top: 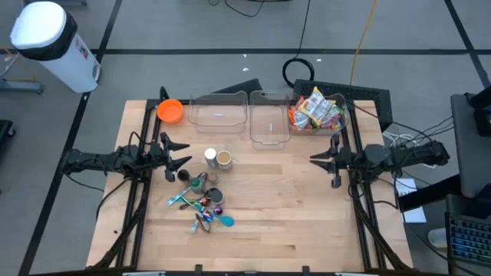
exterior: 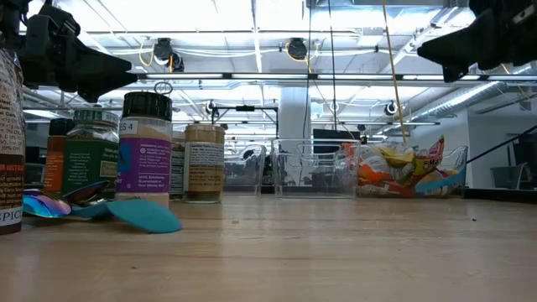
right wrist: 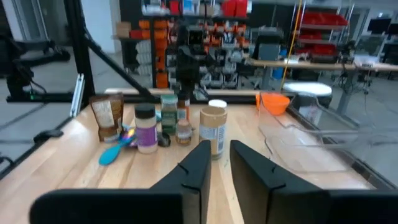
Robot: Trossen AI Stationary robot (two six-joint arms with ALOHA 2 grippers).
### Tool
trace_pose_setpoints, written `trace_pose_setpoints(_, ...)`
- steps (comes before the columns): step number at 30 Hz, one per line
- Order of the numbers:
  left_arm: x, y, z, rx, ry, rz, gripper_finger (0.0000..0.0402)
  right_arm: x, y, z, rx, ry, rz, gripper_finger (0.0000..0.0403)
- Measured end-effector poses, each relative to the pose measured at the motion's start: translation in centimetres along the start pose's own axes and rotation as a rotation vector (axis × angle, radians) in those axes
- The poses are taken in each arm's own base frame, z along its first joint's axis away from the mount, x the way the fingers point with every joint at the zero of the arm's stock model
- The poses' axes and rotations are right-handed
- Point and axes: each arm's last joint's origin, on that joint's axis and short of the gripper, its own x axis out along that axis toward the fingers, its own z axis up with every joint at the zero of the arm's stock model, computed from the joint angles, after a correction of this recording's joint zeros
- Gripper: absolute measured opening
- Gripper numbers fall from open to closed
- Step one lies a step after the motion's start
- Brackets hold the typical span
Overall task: Pick & Place Food Item
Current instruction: Put the white seasoning bottle into the left transparent bin
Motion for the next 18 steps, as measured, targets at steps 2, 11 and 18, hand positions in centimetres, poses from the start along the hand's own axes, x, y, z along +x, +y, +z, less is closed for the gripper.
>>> trace_pose_setpoints(2, 0.0, 0.0, 0.0, 0.0, 0.0, 0.0, 0.0228, 0.1, 0.0, -0.8, 0.007, -0.037, 0.0, 0.0043)
trace_pose_setpoints(11, 0.0, 0.0, 0.0, 0.0, 0.0, 0.0, 0.0228, 0.5, 0.2, -3.3, 0.031, -0.122, 0.0, 0.0036)
trace_pose_setpoints(18, 0.0, 0.0, 0.0, 0.0, 0.0, 0.0, 0.0228, 0.5, 0.3, -3.4, 0.056, -0.116, 0.055, 0.0036)
